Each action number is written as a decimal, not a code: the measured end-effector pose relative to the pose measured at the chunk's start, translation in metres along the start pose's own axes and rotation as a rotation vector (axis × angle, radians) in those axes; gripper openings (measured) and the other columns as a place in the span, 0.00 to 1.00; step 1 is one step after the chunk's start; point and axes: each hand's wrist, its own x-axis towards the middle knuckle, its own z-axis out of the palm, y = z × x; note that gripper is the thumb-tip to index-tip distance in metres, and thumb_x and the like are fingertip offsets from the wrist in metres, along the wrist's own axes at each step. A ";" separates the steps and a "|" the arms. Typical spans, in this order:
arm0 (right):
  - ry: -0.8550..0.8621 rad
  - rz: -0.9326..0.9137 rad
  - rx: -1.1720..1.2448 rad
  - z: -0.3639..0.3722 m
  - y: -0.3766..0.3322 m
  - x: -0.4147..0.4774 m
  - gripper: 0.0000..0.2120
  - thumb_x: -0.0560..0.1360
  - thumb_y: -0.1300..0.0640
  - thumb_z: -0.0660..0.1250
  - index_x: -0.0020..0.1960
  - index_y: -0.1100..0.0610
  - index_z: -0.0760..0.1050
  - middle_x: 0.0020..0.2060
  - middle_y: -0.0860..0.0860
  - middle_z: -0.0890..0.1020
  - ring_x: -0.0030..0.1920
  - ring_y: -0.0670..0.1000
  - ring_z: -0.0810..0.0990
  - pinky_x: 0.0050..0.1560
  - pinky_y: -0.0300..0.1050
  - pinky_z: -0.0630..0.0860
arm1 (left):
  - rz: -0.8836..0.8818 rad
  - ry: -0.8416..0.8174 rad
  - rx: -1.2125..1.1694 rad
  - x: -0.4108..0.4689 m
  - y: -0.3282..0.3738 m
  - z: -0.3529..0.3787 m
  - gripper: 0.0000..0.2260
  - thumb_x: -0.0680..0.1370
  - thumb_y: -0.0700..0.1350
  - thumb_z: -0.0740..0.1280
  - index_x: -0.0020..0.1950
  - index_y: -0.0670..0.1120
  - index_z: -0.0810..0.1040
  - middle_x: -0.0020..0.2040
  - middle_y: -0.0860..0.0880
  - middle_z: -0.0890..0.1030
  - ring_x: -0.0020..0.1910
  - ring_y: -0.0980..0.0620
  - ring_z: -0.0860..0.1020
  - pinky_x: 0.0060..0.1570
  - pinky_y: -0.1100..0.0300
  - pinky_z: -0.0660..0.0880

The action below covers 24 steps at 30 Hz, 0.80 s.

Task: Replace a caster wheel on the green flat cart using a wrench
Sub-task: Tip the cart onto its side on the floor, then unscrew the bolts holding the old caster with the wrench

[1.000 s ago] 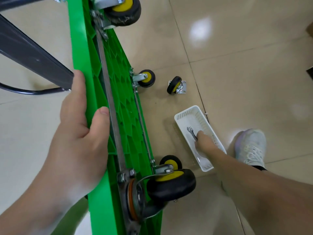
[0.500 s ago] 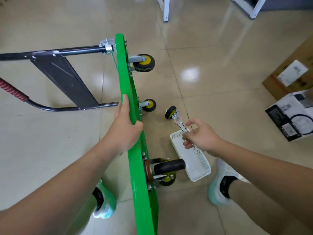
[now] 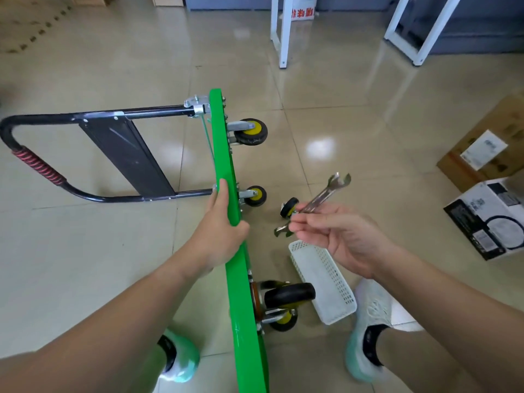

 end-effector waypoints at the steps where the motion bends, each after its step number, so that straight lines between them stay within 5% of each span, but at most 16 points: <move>1: 0.012 -0.017 -0.077 0.002 -0.001 0.002 0.14 0.72 0.61 0.69 0.55 0.67 0.78 0.42 0.60 0.85 0.43 0.54 0.87 0.42 0.40 0.84 | -0.001 0.001 0.003 0.001 -0.001 0.000 0.41 0.83 0.42 0.64 0.85 0.58 0.39 0.85 0.60 0.45 0.62 0.52 0.73 0.30 0.76 0.72; 4: 0.091 -0.077 -0.348 0.005 -0.003 0.009 0.18 0.72 0.48 0.68 0.50 0.63 0.79 0.34 0.55 0.82 0.33 0.52 0.82 0.33 0.40 0.79 | 0.007 0.009 0.005 0.004 -0.004 0.001 0.41 0.83 0.42 0.64 0.85 0.58 0.39 0.84 0.61 0.45 0.62 0.54 0.71 0.31 0.77 0.71; 9: 0.138 -0.189 -0.669 0.007 -0.002 0.013 0.13 0.84 0.48 0.58 0.51 0.46 0.81 0.30 0.45 0.73 0.34 0.47 0.69 0.37 0.33 0.67 | 0.008 0.016 0.012 0.003 -0.004 0.004 0.40 0.84 0.41 0.63 0.85 0.58 0.39 0.84 0.60 0.45 0.62 0.58 0.67 0.30 0.80 0.69; 13: 0.072 -0.218 -0.644 0.010 -0.005 0.012 0.14 0.85 0.54 0.57 0.50 0.46 0.81 0.48 0.46 0.84 0.50 0.48 0.81 0.55 0.43 0.76 | 0.010 0.026 0.016 0.005 -0.007 0.007 0.40 0.84 0.41 0.63 0.85 0.58 0.40 0.85 0.59 0.46 0.60 0.58 0.68 0.30 0.80 0.69; 15: 0.076 -0.207 -0.521 0.012 -0.006 0.012 0.11 0.84 0.60 0.60 0.52 0.51 0.80 0.45 0.51 0.86 0.50 0.51 0.85 0.52 0.46 0.81 | 0.013 0.033 -0.002 0.006 -0.009 0.008 0.40 0.84 0.42 0.64 0.85 0.59 0.41 0.84 0.59 0.48 0.58 0.58 0.70 0.31 0.79 0.70; 17: 0.112 -0.192 -0.460 0.016 -0.004 0.013 0.07 0.83 0.61 0.61 0.53 0.54 0.78 0.42 0.53 0.85 0.44 0.53 0.86 0.47 0.47 0.83 | 0.040 0.045 -0.019 0.007 -0.014 0.007 0.40 0.83 0.46 0.66 0.85 0.61 0.41 0.84 0.59 0.51 0.65 0.57 0.71 0.42 0.77 0.73; 20: 0.116 -0.139 -0.446 0.025 0.004 0.014 0.05 0.84 0.55 0.61 0.52 0.55 0.73 0.42 0.52 0.81 0.42 0.52 0.83 0.54 0.55 0.83 | 0.067 0.030 -0.087 0.001 -0.018 0.006 0.41 0.80 0.55 0.68 0.84 0.64 0.42 0.83 0.60 0.56 0.77 0.54 0.67 0.73 0.52 0.71; 24: 0.059 -0.138 -0.376 0.037 0.010 0.011 0.10 0.85 0.55 0.57 0.50 0.58 0.73 0.41 0.53 0.76 0.43 0.53 0.81 0.56 0.56 0.83 | 0.070 0.009 -0.134 -0.017 -0.023 0.012 0.37 0.85 0.55 0.64 0.84 0.64 0.41 0.83 0.61 0.57 0.77 0.56 0.66 0.76 0.54 0.66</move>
